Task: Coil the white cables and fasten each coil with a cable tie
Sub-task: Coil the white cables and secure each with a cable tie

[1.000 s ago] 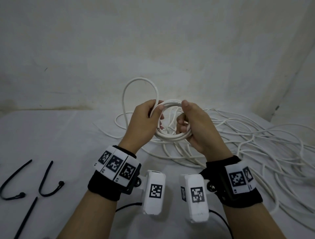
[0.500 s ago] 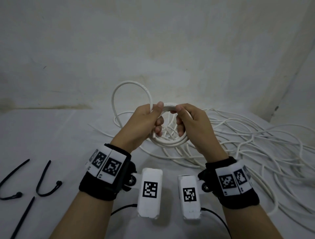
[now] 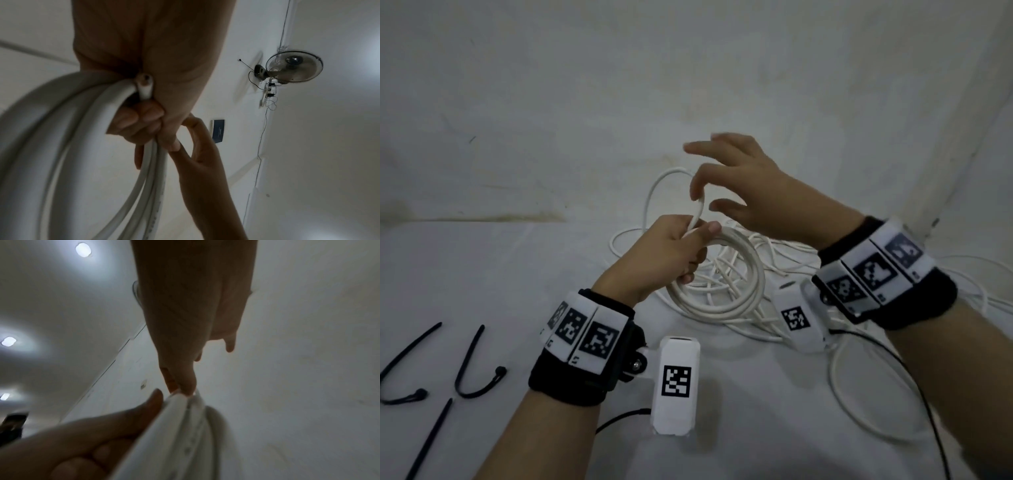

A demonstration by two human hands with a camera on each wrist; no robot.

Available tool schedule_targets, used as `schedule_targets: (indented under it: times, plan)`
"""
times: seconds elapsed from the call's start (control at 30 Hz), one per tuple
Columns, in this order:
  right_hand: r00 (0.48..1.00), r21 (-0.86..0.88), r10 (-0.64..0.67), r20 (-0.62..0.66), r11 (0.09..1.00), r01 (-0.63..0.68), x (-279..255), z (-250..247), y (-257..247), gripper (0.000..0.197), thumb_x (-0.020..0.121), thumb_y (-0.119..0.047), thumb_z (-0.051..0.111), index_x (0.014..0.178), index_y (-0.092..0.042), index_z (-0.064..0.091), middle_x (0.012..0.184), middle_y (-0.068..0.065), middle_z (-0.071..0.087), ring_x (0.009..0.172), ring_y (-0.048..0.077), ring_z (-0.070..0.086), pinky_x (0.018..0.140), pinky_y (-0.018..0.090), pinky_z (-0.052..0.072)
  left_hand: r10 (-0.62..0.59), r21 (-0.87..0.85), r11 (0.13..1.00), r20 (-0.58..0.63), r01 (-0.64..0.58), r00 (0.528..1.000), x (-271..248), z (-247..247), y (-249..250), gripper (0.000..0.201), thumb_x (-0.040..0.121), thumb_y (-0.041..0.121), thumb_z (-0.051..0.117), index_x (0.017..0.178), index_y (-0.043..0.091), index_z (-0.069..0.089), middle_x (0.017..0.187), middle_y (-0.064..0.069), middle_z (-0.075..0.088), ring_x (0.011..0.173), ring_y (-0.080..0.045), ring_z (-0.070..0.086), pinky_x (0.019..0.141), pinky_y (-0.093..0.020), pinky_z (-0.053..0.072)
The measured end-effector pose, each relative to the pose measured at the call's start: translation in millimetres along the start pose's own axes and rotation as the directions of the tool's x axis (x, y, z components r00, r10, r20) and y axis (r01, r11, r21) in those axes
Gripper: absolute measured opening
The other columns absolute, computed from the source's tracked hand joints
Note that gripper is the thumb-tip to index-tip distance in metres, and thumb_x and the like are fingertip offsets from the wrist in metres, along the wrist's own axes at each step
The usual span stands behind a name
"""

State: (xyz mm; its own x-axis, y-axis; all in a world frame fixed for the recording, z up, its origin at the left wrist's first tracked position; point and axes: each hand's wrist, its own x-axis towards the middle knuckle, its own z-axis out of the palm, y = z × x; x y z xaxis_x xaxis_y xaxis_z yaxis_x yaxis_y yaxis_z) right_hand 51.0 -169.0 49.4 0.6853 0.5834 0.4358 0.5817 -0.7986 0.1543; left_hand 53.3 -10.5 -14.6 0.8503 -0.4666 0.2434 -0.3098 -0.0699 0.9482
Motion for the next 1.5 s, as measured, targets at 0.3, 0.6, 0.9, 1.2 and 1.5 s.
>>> schedule_targets:
  times: [0.3,0.6,0.9,1.2,1.5]
  plan:
    - [0.993,0.193,-0.011,-0.119,0.981,0.034,7.9,-10.6,12.6,0.011,0.091,-0.027,0.060,0.090,-0.016,0.061,0.078,-0.009,0.061,0.073,0.008,0.056,0.090,0.028,0.042,0.187,0.030,0.982,-0.185,-0.185,0.965,0.8,-9.2,6.8,0.033,0.098,0.021,0.048,0.066,0.012,0.047,0.044,0.012,0.038,0.039,-0.007,0.033,0.042,-0.020,0.033]
    - [0.977,0.360,0.114,-0.182,0.932,-0.041,5.4,12.3,2.6,0.043,0.085,-0.041,0.065,0.121,-0.021,0.052,0.077,-0.012,0.048,0.065,0.004,0.047,0.061,0.011,0.034,0.315,0.082,0.947,-0.435,-0.311,0.844,1.8,-21.5,7.6,0.036,0.098,0.028,0.048,0.077,0.000,0.055,0.046,0.010,0.042,0.039,-0.007,0.037,0.044,-0.023,0.037]
    - [0.899,0.467,0.264,-0.348,0.881,-0.078,3.3,33.1,-15.2,0.018,0.096,-0.023,0.052,0.110,-0.016,0.059,0.067,-0.007,0.055,0.066,0.013,0.054,0.059,0.018,0.039,0.021,-0.357,0.924,-0.309,-0.136,0.951,-0.5,-27.0,10.8,0.033,0.094,0.037,0.049,0.082,0.010,0.062,0.046,0.007,0.031,0.038,-0.007,0.030,0.041,-0.019,0.037]
    - [0.845,0.539,0.326,-0.424,0.841,-0.054,-0.9,45.7,-17.3,0.014,0.094,-0.022,0.057,0.103,-0.019,0.067,0.063,-0.002,0.057,0.061,0.016,0.055,0.059,0.023,0.041,-0.079,-0.556,0.830,-0.023,0.053,0.997,-1.2,-32.0,9.0,0.045,0.073,0.059,0.044,0.070,0.014,0.048,0.046,0.008,0.032,0.035,-0.003,0.030,0.043,-0.016,0.038]
    - [0.806,0.607,0.391,-0.444,0.793,-0.051,1.6,48.5,-19.2,0.015,0.095,-0.026,0.055,0.098,-0.019,0.068,0.062,-0.005,0.055,0.062,0.018,0.052,0.056,0.019,0.037,-0.077,-0.664,0.748,-0.102,-0.010,0.992,1.4,-22.1,14.5,0.044,0.096,0.047,0.036,0.063,0.017,0.036,0.038,0.010,0.022,0.029,-0.002,0.020,0.033,-0.014,0.020]
